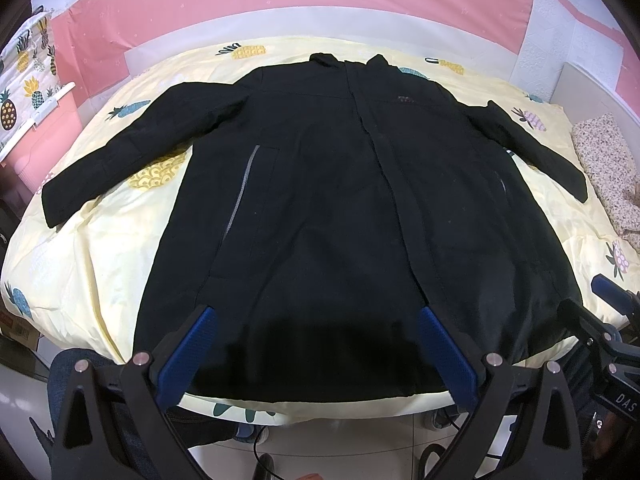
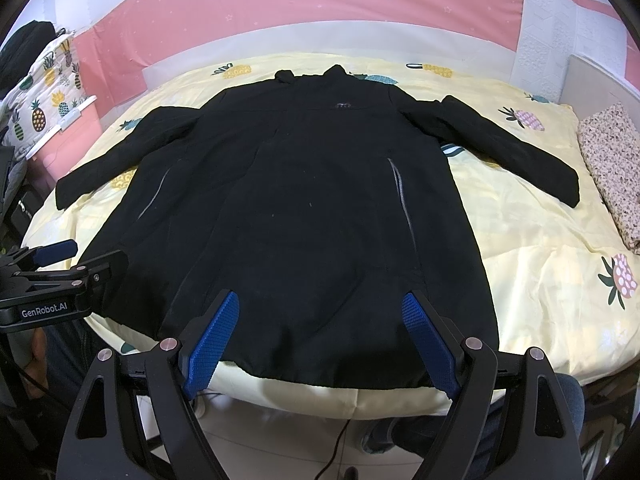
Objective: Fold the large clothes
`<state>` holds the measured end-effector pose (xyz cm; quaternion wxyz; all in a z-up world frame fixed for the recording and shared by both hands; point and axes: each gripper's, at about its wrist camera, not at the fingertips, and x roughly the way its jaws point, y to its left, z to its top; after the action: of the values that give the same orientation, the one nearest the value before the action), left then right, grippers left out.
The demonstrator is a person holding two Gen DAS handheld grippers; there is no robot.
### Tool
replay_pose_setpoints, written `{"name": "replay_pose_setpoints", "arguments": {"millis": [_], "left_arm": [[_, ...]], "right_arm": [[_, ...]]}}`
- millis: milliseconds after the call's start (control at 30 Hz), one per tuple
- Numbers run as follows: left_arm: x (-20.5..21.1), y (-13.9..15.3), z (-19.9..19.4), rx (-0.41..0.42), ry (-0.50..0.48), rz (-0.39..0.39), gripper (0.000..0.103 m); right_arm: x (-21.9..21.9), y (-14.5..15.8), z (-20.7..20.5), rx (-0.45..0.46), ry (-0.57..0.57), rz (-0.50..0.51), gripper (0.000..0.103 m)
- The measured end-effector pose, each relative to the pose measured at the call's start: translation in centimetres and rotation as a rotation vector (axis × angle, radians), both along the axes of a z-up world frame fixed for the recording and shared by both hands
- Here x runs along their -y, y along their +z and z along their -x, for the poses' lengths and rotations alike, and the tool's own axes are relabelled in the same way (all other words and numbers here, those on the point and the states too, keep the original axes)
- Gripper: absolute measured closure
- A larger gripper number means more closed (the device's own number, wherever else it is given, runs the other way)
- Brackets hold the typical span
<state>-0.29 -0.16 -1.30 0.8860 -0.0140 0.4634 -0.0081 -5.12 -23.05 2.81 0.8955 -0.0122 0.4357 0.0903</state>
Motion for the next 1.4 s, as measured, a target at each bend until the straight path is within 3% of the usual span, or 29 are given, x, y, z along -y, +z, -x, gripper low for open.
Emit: {"name": "replay_pose_setpoints", "arguments": {"millis": [967,1400], "left_arm": [[-0.3,-0.8,-1.7,-0.034,0.001,-0.011,0.001],[-3.3,-0.6,-4.2,-0.025,0.059,0.009,0.001]], "right_arm": [[-0.4,-0.8,-1.8,-0.017,0.013,-0.015,0.019],[-1.5,-0.1,-4.6,-0.015,0.052,-0.028,0.019]]}}
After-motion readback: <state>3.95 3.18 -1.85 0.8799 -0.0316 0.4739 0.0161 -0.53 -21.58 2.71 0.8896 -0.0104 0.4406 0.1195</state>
